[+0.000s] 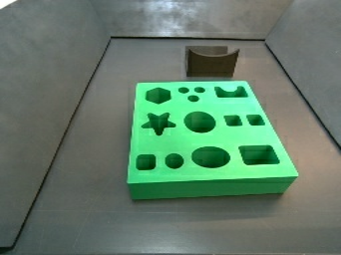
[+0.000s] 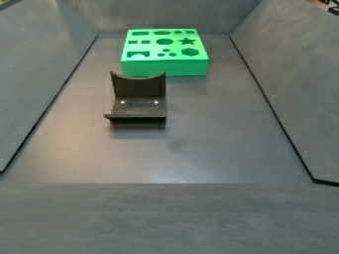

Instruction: Insert the round object.

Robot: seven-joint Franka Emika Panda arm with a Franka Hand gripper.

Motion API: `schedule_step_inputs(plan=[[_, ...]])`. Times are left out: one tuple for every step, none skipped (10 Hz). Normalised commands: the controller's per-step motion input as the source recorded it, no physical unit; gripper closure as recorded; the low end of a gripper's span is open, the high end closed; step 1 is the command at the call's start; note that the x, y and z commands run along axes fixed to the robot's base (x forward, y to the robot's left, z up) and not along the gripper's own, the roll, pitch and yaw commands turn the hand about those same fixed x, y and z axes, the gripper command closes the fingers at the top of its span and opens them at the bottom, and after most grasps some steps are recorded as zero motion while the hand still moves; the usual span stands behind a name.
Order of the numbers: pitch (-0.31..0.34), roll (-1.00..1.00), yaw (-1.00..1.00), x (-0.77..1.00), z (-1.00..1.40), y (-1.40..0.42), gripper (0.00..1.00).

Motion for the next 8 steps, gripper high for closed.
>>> schedule_step_inputs(plan=[[-0.013, 0.02, 0.02, 0.22, -1.00, -0.41, 1.00], [-0.006, 0.01, 0.04, 0.23, -1.00, -0.37, 1.00], [-0.059, -0.06, 0.00, 0.16, -0.98, -0.19, 1.00], [0.000, 0.11, 0.01, 0.19, -1.00, 0.07, 1.00], [0.000, 0.45, 0.12, 0.22, -0.36, 0.22, 1.00], [0.000, 0.46, 0.17, 0.23, -0.34, 0.14, 1.00], [0.000, 0.38, 0.14, 0.28, -0.50, 0.03, 1.00], [-0.016, 0.11, 0.00, 0.31, -1.00, 0.00, 1.00]])
